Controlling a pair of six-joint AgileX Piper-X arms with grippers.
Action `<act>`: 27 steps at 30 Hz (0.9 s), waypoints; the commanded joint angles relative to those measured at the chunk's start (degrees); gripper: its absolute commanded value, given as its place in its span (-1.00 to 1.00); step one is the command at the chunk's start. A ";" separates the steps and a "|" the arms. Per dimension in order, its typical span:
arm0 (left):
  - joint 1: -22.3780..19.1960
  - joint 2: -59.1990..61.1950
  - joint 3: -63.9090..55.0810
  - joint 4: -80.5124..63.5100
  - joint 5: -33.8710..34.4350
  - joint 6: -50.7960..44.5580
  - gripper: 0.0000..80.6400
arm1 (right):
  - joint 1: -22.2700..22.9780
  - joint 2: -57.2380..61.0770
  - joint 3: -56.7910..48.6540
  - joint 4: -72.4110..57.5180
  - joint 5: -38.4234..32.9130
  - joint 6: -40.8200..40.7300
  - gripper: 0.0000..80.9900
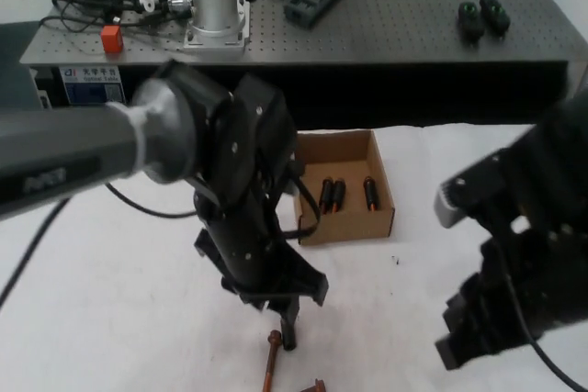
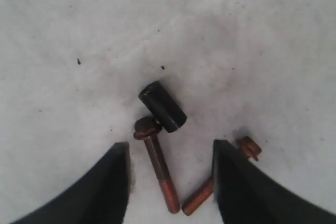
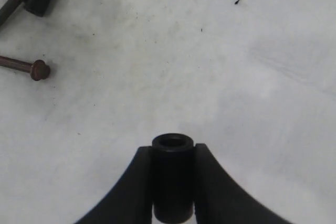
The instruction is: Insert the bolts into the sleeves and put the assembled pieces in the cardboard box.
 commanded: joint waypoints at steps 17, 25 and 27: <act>-0.61 3.71 7.01 -8.43 1.00 -6.50 -0.25 | -0.30 -4.62 0.67 1.10 0.58 1.92 -0.97; -0.61 5.23 7.01 -10.39 1.75 -6.61 -0.46 | -0.30 -4.62 0.67 1.55 0.55 1.92 -0.97; -0.61 5.98 7.01 -10.27 2.44 -6.61 -0.46 | -0.30 -4.62 0.67 1.64 0.55 1.92 -0.97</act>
